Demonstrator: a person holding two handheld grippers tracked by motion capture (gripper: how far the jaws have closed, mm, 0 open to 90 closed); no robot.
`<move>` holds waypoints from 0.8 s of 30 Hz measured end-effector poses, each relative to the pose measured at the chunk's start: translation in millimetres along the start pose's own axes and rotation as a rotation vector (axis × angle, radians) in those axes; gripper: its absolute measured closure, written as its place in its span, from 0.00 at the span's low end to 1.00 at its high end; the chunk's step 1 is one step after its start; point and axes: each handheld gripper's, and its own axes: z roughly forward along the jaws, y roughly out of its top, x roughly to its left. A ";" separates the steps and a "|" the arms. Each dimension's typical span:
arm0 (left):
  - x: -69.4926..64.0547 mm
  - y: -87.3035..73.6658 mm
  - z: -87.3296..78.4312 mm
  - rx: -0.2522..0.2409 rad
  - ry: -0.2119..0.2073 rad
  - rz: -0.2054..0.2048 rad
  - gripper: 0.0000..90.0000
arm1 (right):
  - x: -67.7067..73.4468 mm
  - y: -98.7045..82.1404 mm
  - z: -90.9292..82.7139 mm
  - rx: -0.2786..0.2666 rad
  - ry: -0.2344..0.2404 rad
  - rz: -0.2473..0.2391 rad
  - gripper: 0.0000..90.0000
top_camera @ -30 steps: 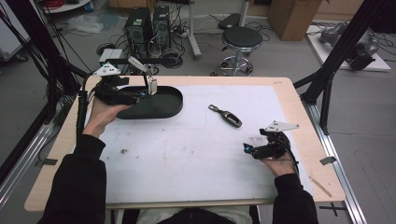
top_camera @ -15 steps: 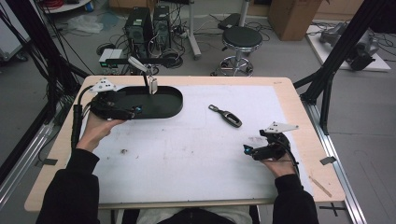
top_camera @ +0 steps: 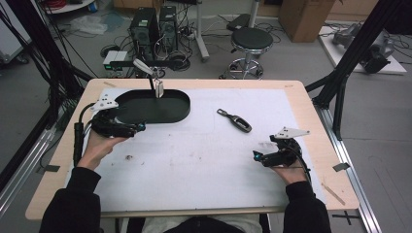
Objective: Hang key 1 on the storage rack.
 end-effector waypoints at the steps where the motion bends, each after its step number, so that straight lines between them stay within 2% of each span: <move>1: -1.0 -1.2 -0.2 0.002 0.000 0.003 0.08 | -0.2 0.0 0.1 0.001 -0.003 -0.005 0.02; 4: -3.5 -3.2 -1.4 0.002 0.003 0.009 0.08 | -0.3 0.0 0.2 0.000 -0.003 -0.005 0.02; 8: -5.1 -9.3 -1.5 -0.008 0.008 -0.001 0.08 | 0.1 0.0 0.4 0.001 -0.002 -0.002 0.02; 24: -19.3 -49.6 -8.4 0.040 0.024 0.010 0.08 | -1.4 1.8 2.0 0.010 0.001 0.001 0.02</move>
